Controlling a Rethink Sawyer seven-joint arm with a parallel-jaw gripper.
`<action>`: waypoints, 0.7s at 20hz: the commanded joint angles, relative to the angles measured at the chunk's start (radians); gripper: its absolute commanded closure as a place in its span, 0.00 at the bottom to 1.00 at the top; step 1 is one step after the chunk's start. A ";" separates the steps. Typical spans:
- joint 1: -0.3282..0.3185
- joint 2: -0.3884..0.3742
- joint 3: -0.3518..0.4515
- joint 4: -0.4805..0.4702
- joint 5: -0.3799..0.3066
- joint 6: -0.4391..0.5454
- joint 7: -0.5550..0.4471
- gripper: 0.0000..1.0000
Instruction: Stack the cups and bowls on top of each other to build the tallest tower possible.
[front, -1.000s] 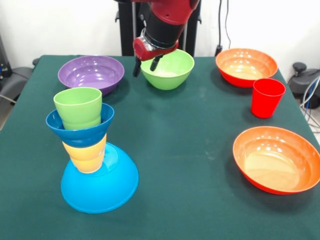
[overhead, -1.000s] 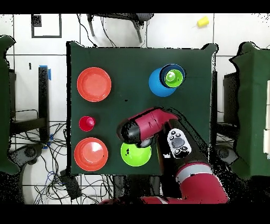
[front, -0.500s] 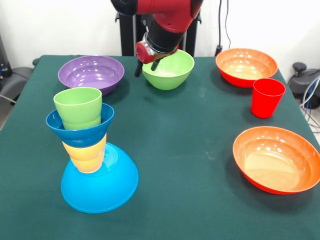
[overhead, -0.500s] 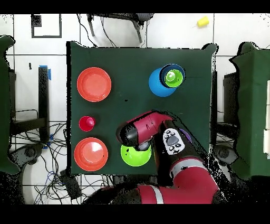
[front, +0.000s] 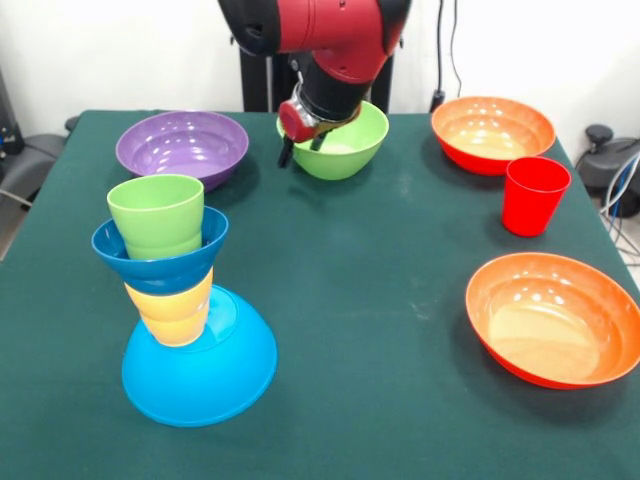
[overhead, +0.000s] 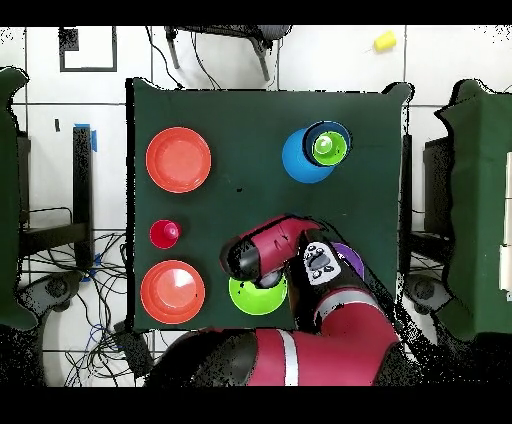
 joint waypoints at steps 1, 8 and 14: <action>0.041 0.047 0.004 -0.094 0.030 -0.083 0.197 0.00; 0.054 0.053 -0.015 -0.099 0.054 -0.084 0.173 1.00; 0.079 0.054 -0.036 -0.117 0.096 -0.049 0.155 1.00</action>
